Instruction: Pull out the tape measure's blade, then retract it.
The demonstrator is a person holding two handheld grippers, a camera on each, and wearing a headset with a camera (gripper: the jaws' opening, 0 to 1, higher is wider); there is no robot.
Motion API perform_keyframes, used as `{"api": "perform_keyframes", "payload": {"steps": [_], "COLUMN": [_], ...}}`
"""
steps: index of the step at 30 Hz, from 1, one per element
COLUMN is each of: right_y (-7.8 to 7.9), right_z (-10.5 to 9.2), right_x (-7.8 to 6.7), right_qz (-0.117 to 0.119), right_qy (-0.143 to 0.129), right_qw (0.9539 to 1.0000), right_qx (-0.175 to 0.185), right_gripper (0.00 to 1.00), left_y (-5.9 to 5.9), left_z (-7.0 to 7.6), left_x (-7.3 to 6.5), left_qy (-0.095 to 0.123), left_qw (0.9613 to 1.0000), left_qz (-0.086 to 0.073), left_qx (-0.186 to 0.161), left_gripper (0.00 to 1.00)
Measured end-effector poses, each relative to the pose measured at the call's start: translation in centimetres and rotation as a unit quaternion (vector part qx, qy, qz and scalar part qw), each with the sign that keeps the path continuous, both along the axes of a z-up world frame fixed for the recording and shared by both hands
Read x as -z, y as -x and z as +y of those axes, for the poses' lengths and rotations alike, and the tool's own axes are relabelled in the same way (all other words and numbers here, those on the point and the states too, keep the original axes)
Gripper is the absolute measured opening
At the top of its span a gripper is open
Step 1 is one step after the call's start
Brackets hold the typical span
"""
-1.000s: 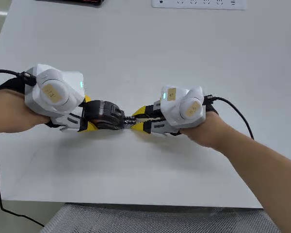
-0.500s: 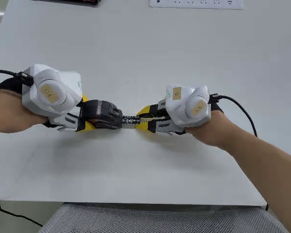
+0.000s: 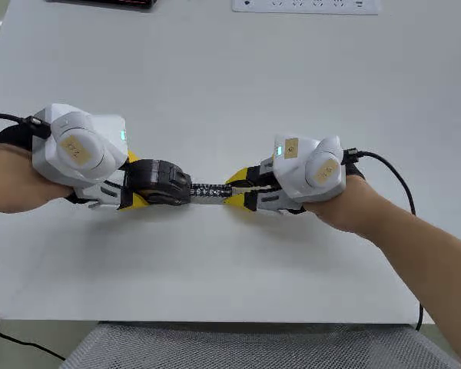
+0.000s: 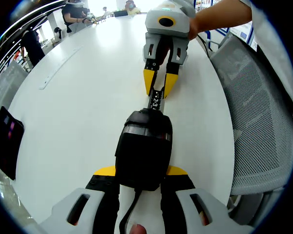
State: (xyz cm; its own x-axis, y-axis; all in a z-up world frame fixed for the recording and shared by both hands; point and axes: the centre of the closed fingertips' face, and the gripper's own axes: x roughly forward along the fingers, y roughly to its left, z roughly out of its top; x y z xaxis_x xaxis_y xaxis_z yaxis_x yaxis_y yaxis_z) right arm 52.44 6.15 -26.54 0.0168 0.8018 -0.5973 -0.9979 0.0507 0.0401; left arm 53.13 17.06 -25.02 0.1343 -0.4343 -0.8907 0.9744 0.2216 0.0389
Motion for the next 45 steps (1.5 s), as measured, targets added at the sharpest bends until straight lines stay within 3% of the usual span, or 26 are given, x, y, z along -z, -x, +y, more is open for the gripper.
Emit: {"api": "perform_keyframes", "payload": {"steps": [45], "right_y": [-0.5], "right_z": [-4.4], "right_x": [0.1], "right_qz": [-0.008], "right_qy": [0.023], "right_qw": [0.9996], "right_qx": [0.017], "right_gripper": [0.09], "left_y": [0.0], "left_z": [-0.1], "left_x": [0.0], "left_qy": [-0.001], "left_qw": [1.0000], "left_qz": [0.000], "left_qx": [-0.007], "left_gripper": [0.27]}}
